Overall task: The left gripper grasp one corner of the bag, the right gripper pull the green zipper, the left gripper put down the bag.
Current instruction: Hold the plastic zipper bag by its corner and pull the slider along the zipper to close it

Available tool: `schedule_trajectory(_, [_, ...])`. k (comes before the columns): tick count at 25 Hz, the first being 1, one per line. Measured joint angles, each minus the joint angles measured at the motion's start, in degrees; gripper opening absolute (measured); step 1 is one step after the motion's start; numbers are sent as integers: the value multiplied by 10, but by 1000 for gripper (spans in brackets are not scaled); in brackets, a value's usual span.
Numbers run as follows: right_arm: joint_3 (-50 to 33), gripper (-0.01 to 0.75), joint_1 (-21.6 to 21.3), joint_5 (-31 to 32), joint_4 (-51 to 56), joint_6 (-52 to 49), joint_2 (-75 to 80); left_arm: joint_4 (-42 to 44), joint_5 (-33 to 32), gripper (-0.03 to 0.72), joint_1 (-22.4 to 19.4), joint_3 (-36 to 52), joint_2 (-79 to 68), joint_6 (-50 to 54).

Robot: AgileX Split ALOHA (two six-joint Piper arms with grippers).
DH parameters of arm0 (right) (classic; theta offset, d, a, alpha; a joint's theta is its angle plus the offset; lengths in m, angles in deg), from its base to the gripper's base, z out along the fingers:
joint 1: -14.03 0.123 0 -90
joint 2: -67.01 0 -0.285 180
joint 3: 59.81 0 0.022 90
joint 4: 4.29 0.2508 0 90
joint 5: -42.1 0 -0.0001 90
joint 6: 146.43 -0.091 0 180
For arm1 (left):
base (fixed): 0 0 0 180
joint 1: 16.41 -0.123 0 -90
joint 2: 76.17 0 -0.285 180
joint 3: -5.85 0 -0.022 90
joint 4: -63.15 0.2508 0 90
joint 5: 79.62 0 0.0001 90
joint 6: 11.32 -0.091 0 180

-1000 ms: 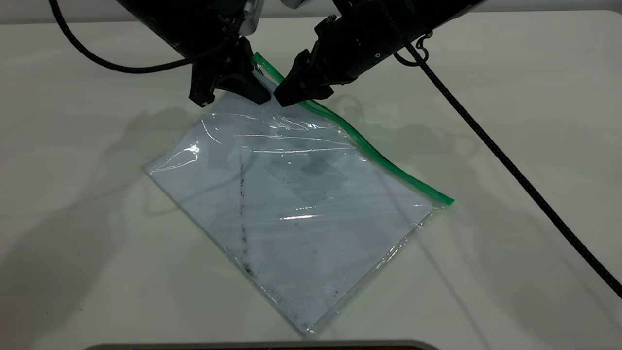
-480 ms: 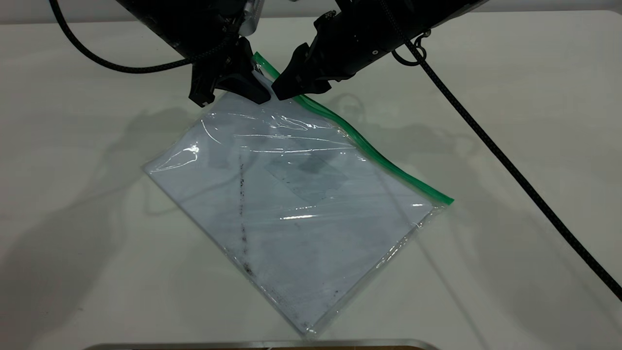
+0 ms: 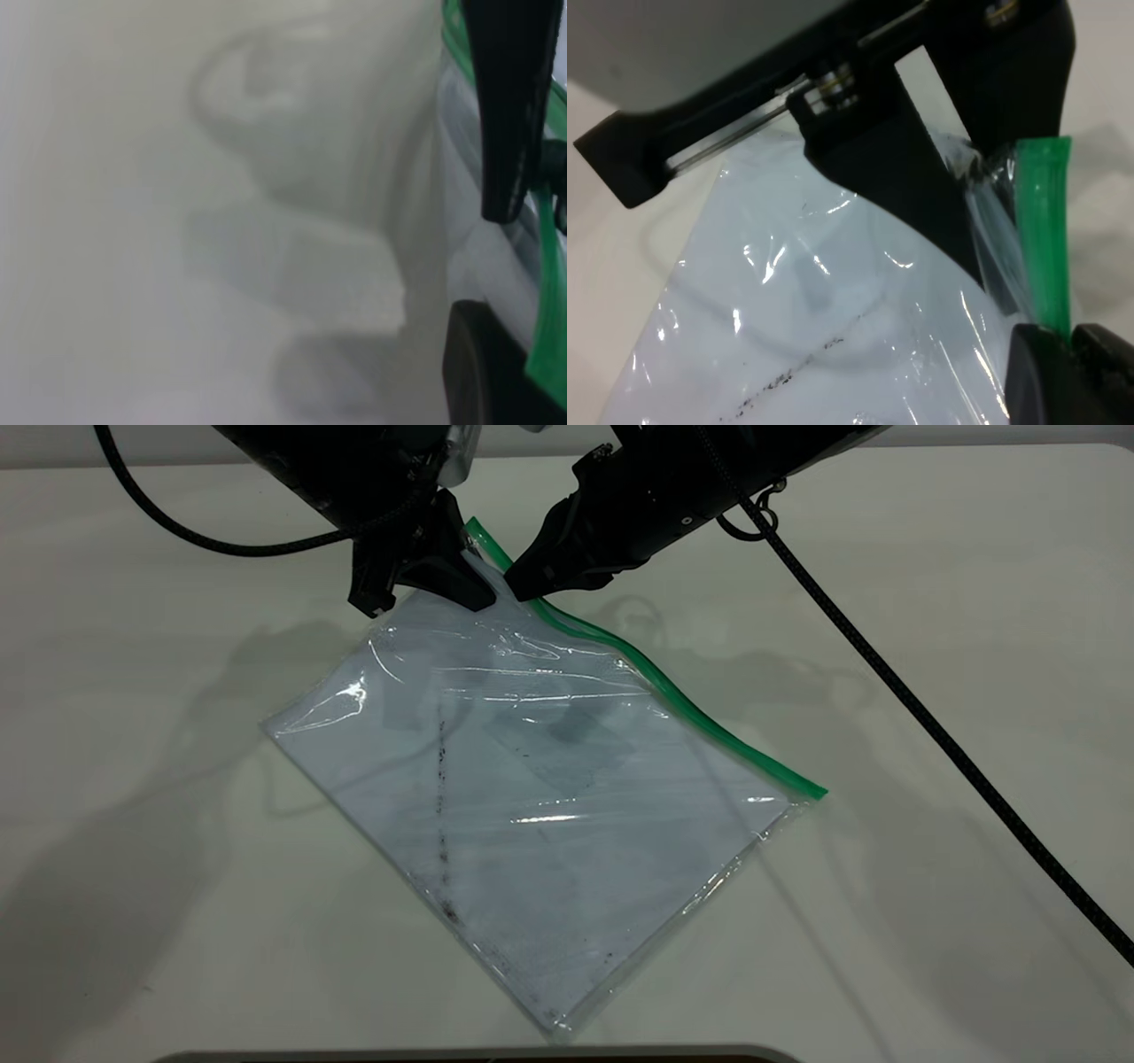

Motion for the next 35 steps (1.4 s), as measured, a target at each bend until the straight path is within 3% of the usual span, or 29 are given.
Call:
schedule_trajectory(11, [3, 37, 0, -17, -18, 7, -1, -7, -2, 52, -3, 2, 10, -2])
schedule_trajectory(16, [6, 37, -8, -17, -25, 7, -7, -27, -30, 52, -25, 3, 24, -2])
schedule_trajectory(25, [6, 37, -35, -19, -39, 7, -7, -73, -56, 51, -53, 3, 32, -2])
schedule_trajectory(35, [-8, 37, -81, -41, -124, -25, -1, -109, -77, 51, -84, 3, 32, -2])
